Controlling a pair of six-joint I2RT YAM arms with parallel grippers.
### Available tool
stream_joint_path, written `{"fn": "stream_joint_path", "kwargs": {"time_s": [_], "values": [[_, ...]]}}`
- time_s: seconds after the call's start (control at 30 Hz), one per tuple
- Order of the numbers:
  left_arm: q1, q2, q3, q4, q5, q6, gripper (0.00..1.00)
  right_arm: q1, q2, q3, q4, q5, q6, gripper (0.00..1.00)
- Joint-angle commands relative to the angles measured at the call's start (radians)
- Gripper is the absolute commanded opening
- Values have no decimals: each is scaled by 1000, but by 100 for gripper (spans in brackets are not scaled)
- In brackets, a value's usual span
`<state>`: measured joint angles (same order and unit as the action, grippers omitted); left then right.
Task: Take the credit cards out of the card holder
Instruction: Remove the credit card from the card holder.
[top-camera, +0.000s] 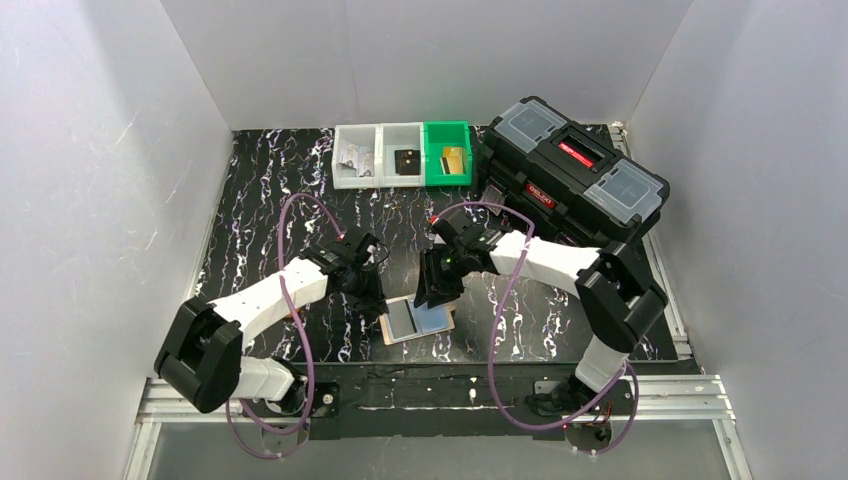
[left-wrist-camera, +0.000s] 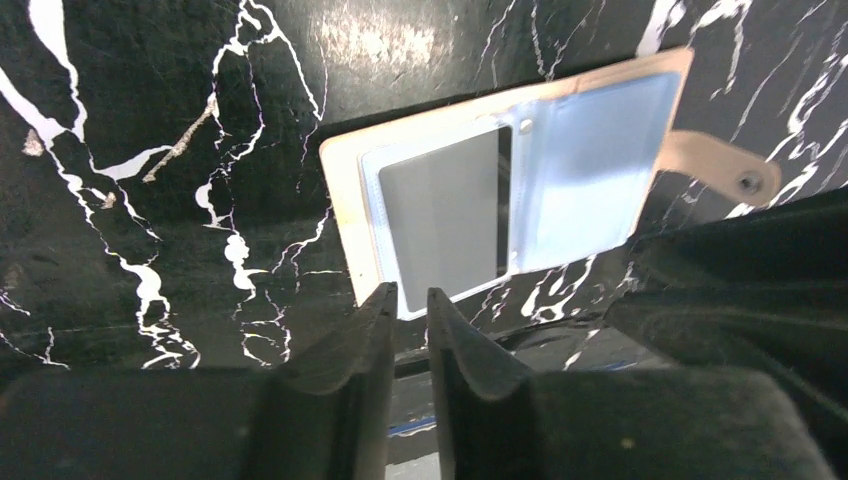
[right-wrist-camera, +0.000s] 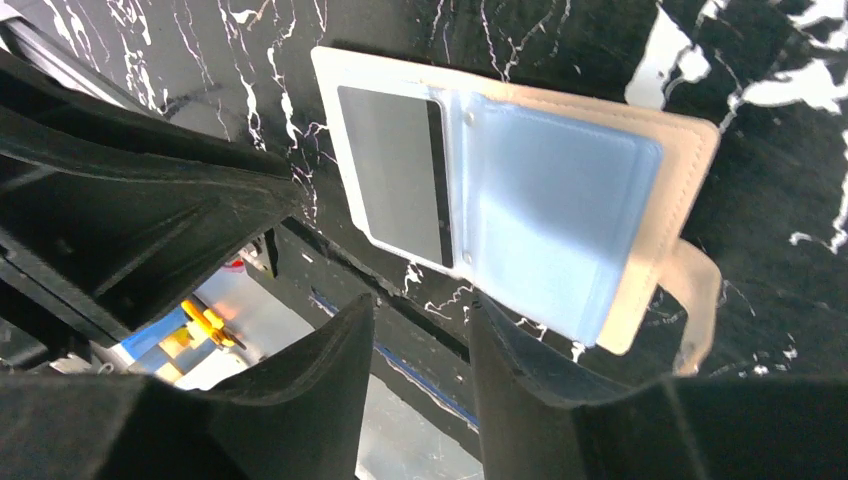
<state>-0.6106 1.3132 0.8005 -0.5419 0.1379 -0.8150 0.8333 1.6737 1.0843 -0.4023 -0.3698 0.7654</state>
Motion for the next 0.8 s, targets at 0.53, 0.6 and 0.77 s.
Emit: {"fn": "stream_joint_path", "kwargs": {"time_s": [0.53,0.6,0.77], "values": [[9,136,-60,98,71,12,0,15,167,-8,175,-98,44,39],[10,145,-62,99,68,11,0,15,173,-20,187,-100,49,39],[10,160,-60,102,70,11,0,15,189,-45,214,-114,58,39]]}}
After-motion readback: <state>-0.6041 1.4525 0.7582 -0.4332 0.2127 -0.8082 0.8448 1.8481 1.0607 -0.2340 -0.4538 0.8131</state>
